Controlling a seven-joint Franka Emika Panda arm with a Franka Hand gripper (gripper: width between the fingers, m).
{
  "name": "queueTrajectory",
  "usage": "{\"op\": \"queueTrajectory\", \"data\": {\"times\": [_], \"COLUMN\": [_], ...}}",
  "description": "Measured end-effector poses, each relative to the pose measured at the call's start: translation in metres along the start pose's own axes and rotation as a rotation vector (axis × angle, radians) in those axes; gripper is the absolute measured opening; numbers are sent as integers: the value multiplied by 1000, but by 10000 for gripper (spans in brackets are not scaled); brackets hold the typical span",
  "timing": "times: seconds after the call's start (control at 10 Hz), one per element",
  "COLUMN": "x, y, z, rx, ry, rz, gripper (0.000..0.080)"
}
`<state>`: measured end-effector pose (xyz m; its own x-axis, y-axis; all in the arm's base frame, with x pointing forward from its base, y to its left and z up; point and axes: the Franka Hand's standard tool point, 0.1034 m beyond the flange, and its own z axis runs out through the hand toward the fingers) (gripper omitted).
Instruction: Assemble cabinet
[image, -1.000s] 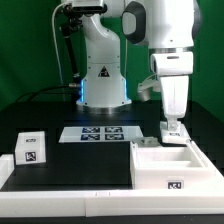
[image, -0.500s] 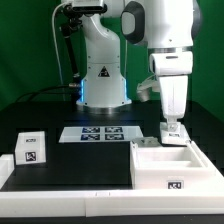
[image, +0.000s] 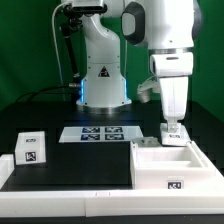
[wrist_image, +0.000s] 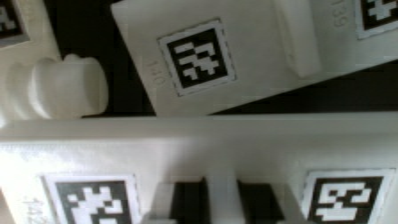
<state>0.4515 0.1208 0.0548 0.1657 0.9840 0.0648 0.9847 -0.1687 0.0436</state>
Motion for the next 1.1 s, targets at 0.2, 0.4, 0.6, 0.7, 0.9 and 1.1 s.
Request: {"op": "queueTrajectory", "data": {"times": [0.2, 0.4, 0.6, 0.7, 0.9, 1.1], "x": [0, -2, -1, -2, -1, 1], "y": [2, 8, 10, 9, 10, 12], "z": [-1, -3, -4, -2, 1, 3], "rx": [-1, 3, 6, 9, 12, 8], "ry": [0, -6, -8, -9, -7, -1], "rz": [1, 7, 8, 9, 9, -1], "gripper": [70, 70, 70, 70, 70, 70]}}
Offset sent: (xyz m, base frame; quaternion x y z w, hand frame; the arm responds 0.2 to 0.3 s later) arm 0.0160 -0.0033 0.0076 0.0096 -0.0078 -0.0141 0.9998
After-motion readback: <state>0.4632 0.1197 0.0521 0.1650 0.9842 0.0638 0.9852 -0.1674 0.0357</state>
